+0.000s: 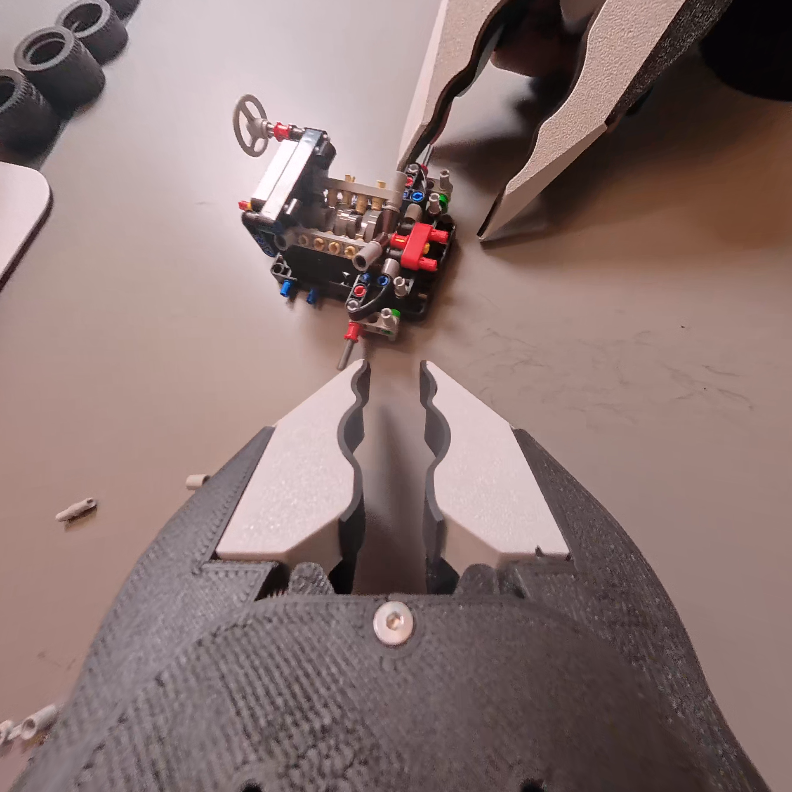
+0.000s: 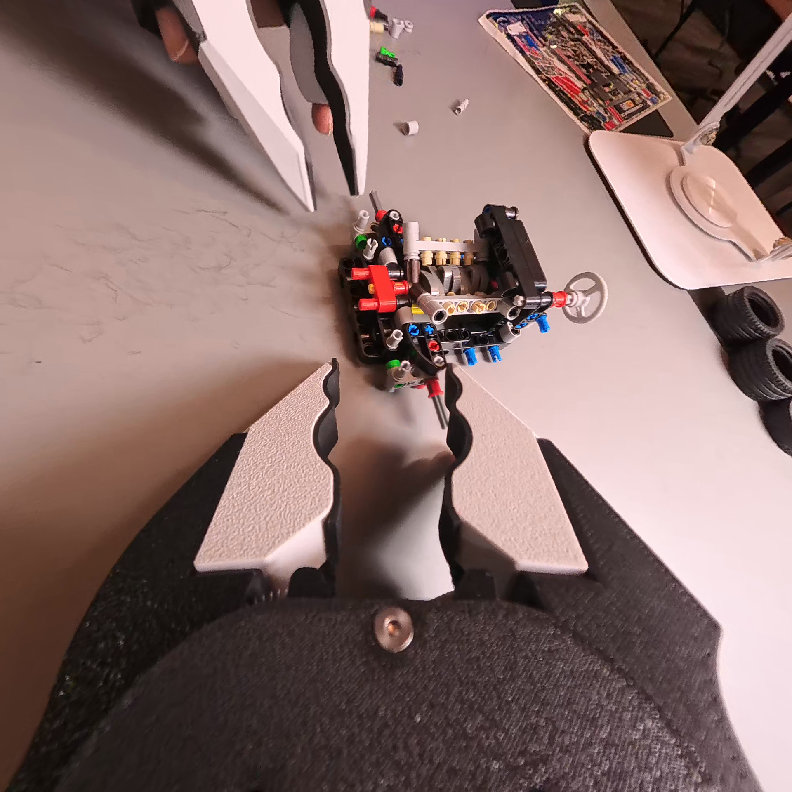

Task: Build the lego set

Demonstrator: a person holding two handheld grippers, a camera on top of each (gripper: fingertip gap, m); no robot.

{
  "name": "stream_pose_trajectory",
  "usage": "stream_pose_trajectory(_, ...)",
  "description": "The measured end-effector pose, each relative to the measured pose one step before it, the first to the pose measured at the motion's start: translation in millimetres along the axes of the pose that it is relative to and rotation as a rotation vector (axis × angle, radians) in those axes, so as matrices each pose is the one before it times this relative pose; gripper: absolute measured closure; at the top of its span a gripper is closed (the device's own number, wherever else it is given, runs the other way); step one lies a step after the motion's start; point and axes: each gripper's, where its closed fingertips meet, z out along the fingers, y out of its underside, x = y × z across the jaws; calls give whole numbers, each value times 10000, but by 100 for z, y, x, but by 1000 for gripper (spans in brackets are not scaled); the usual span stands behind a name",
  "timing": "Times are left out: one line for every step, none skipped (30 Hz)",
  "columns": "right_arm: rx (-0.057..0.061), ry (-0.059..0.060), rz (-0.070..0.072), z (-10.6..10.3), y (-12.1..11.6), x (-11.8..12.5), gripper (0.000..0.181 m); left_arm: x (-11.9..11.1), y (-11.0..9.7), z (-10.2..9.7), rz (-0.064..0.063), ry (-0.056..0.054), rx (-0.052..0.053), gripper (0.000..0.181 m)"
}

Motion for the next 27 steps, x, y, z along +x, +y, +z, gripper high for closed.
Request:
stream_pose_trajectory(9,2,-22,2,-37,-90,133,205,94,93,-4,36,-43,159)
stream_pose_trajectory(6,-7,-16,-6,-41,-104,133,156,123,61,-18,26,-55,158)
stream_pose_trajectory(5,-2,-18,-6,-36,-86,133,90,91,28,-38,1,-37,156)
stream_pose_trajectory(2,-3,-23,-9,-38,-102,133,45,48,-5,-53,-5,-6,154)
stream_pose_trajectory(4,-17,-28,-8,-45,-128,133,10,51,-41,-70,-18,4,152)
stream_pose_trajectory(3,-20,-32,-1,-60,-155,133,-48,67,-48,-88,-32,-3,150)
stream_pose_trajectory(-1,-13,-41,13,-70,-145,133,-17,42,-68,-92,-10,18,148)
stream_pose_trajectory(-2,-25,-59,26,-80,-187,133,-10,22,-66,-90,3,42,145)
stream_pose_trajectory(1,-21,-63,31,-98,-173,133,-63,21,-82,-93,-36,43,143)
stream_pose_trajectory(-1,-17,-59,44,-99,-180,133,-89,49,-70,-79,-48,26,141)
stream_pose_trajectory(2,-20,-51,32,-98,-170,133,-56,71,-56,-54,-23,14,140)
stream_pose_trajectory(1,-11,-47,40,-99,-148,133,-68,48,-51,-40,-34,18,139)
stream_pose_trajectory(-10,5,-55,39,-70,-103,134,-110,49,-41,-29,-59,22,138)
stream_pose_trajectory(-22,24,-48,16,-44,-54,134,-112,80,-47,-1,-41,-10,137)
stream_pose_trajectory(-34,20,-32,5,12,-10,134,-185,83,-70,29,-78,-23,137)
stream_pose_trajectory(-61,20,-16,-35,75,32,134,-299,21,-108,31,-128,18,136)
stream_pose_trajectory(-59,28,-4,-57,109,74,134,-307,-17,-110,9,-110,60,136)
stream_pose_trajectory(-25,26,17,-104,81,94,134,-245,-44,-76,-30,-54,95,135)
stream_pose_trajectory(-32,12,41,-108,103,85,135,-208,-67,-36,-73,-18,133,134)
stream_pose_trajectory(-16,15,37,-116,71,96,136,-174,-61,25,-90,-6,151,132)
stream_pose_trajectory(-1,31,34,-92,44,102,137,-67,-49,71,-71,49,129,131)
stream_pose_trajectory(-21,35,32,-63,57,92,138,-11,-17,100,-30,47,84,130)
stream_pose_trajectory(-27,35,25,-23,50,81,139,3,8,118,27,15,46,129)
stream_pose_trajectory(-20,46,27,-4,41,94,140,101,38,120,61,31,-12,130)
stream_pose_trajectory(-25,45,31,12,54,75,142,139,86,131,69,22,-68,131)
stream_pose_trajectory(-45,58,27,21,81,106,143,113,145,126,89,-13,-110,132)
stream_pose_trajectory(-36,38,11,5,68,79,144,161,147,108,128,11,-120,134)
